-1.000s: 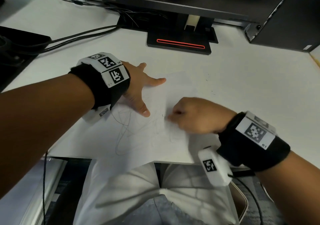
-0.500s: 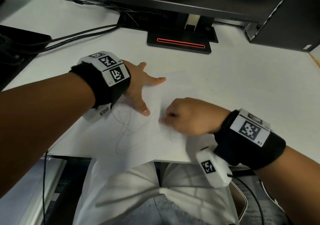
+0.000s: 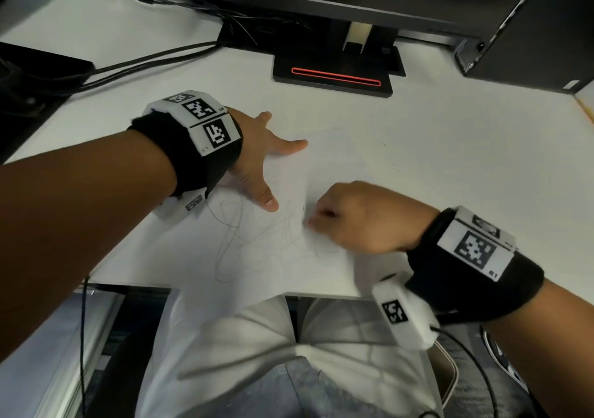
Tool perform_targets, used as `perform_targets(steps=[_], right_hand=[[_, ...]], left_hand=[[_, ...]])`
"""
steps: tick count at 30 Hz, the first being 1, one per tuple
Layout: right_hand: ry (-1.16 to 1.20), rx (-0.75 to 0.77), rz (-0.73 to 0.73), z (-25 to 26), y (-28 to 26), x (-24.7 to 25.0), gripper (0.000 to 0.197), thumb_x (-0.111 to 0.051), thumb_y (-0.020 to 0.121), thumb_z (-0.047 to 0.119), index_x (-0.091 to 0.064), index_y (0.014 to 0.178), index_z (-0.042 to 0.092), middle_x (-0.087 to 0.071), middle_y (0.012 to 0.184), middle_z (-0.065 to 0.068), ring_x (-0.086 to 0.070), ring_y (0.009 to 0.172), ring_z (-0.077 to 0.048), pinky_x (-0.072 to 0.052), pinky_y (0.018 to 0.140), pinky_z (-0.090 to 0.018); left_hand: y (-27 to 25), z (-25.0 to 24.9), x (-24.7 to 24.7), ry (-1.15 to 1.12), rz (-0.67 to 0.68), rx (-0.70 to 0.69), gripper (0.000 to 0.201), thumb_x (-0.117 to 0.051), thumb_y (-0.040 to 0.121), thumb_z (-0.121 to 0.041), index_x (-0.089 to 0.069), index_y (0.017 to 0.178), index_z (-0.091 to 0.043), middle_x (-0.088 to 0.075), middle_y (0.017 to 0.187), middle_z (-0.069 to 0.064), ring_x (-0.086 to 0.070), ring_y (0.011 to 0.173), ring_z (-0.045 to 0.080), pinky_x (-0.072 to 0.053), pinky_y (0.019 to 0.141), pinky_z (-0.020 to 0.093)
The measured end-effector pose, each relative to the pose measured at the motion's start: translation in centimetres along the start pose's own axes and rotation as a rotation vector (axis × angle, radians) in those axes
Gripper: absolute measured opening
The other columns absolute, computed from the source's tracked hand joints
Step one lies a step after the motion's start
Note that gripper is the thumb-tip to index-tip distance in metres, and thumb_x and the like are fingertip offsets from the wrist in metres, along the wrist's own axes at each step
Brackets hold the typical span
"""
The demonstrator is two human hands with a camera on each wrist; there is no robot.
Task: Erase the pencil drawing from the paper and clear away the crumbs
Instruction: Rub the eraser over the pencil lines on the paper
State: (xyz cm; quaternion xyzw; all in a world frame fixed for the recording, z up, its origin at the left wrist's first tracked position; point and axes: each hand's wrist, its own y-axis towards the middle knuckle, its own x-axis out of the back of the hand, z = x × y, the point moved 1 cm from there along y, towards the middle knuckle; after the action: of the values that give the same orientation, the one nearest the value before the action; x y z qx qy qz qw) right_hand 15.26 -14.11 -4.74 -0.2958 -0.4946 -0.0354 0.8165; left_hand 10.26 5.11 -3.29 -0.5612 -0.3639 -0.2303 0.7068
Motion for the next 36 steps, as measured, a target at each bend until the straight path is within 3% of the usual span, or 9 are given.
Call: perform_targets(steps=[5, 9, 13, 18, 22, 26, 31, 33, 36], right_hand=[[0.040, -0.079, -0.060, -0.8, -0.2, 1.0, 0.044, -0.046, 0.100, 0.032, -0.048, 0.061, 0.011, -0.050, 0.057, 0.001, -0.044, 0.053, -0.013, -0.033, 0.052, -0.026], [0.012, 0.014, 0.033, 0.6, -0.8, -0.6, 0.045, -0.045, 0.101, 0.036, -0.056, 0.067, 0.009, -0.056, 0.061, 0.000, -0.048, 0.055, -0.013, -0.036, 0.052, -0.024], [0.064, -0.081, -0.035, -0.7, -0.6, 0.6, 0.046, -0.046, 0.101, 0.035, -0.049, 0.060, 0.013, -0.050, 0.056, 0.003, -0.043, 0.052, -0.012, -0.032, 0.051, -0.025], [0.073, -0.029, 0.018, -0.1, -1.0, -0.6, 0.046, -0.046, 0.101, 0.037, -0.053, 0.066, 0.009, -0.052, 0.060, -0.001, -0.045, 0.054, -0.014, -0.036, 0.052, -0.026], [0.143, -0.033, 0.014, -0.8, -1.1, 0.0, 0.046, -0.049, 0.101, 0.040, -0.049, 0.065, 0.012, -0.045, 0.057, 0.001, -0.038, 0.050, -0.013, -0.036, 0.056, -0.028], [0.414, -0.027, 0.020, -2.3, -1.1, -0.1, 0.044, -0.056, 0.099, 0.037, -0.045, 0.063, 0.015, -0.040, 0.054, -0.001, -0.032, 0.045, -0.014, -0.032, 0.049, -0.026], [0.800, -0.125, 0.010, -3.3, -1.5, 0.0, 0.037, -0.055, 0.101, 0.027, -0.046, 0.072, 0.007, -0.034, 0.055, -0.007, -0.023, 0.045, -0.017, -0.021, 0.044, -0.024], [0.647, -0.169, -0.063, -3.2, -1.4, 0.2, 0.041, -0.054, 0.099, 0.029, -0.044, 0.064, 0.010, -0.040, 0.055, -0.005, -0.029, 0.045, -0.018, -0.026, 0.045, -0.026], [0.210, -0.135, -0.114, -1.6, -1.4, 0.0, 0.045, -0.048, 0.099, 0.032, -0.048, 0.059, 0.013, -0.051, 0.054, 0.002, -0.043, 0.047, -0.012, -0.034, 0.050, -0.023]], left_hand=[[-0.1, 0.1, -0.1, 0.003, -0.004, 0.009, 0.123, -0.070, 0.057, -0.083, 0.016, 0.143, -0.063, 0.024, 0.163, 0.003, -0.005, 0.151, 0.036, -0.020, 0.117, 0.051], [0.1, 0.1, -0.2, -0.013, -0.006, 0.009, 0.124, -0.071, 0.055, -0.083, 0.015, 0.143, -0.065, 0.024, 0.163, 0.002, -0.005, 0.151, 0.036, -0.020, 0.117, 0.050], [-0.1, 0.2, -0.1, -0.015, -0.005, 0.008, 0.125, -0.072, 0.054, -0.083, 0.014, 0.143, -0.065, 0.024, 0.163, 0.002, -0.006, 0.151, 0.035, -0.020, 0.117, 0.050], [-0.3, 0.0, 0.1, -0.003, 0.014, 0.008, 0.126, -0.071, 0.054, -0.083, 0.015, 0.144, -0.063, 0.024, 0.163, 0.004, -0.007, 0.151, 0.035, -0.021, 0.117, 0.050], [-0.8, -0.1, 0.0, 0.002, -0.031, -0.012, 0.124, -0.072, 0.058, -0.081, 0.014, 0.145, -0.063, 0.020, 0.164, 0.004, 0.003, 0.151, 0.037, -0.018, 0.116, 0.056], [-1.6, -1.5, -0.7, 0.012, -0.103, -0.143, 0.114, -0.076, 0.065, -0.069, 0.010, 0.140, -0.071, 0.022, 0.163, -0.004, 0.018, 0.150, 0.032, -0.022, 0.115, 0.063], [-2.2, -2.2, -2.3, 0.013, 0.030, -0.164, 0.131, -0.079, 0.049, -0.079, 0.014, 0.140, -0.069, 0.025, 0.162, -0.008, 0.017, 0.150, 0.030, -0.017, 0.117, 0.063], [-2.3, -2.3, -2.4, 0.018, 0.041, -0.151, 0.133, -0.081, 0.049, -0.077, 0.016, 0.140, -0.069, 0.027, 0.161, -0.009, 0.019, 0.149, 0.031, -0.017, 0.116, 0.063], [-2.4, -2.8, -2.3, 0.047, 0.040, -0.139, 0.134, -0.081, 0.050, -0.076, 0.018, 0.140, -0.067, 0.027, 0.161, -0.007, 0.017, 0.150, 0.033, -0.019, 0.115, 0.064]])
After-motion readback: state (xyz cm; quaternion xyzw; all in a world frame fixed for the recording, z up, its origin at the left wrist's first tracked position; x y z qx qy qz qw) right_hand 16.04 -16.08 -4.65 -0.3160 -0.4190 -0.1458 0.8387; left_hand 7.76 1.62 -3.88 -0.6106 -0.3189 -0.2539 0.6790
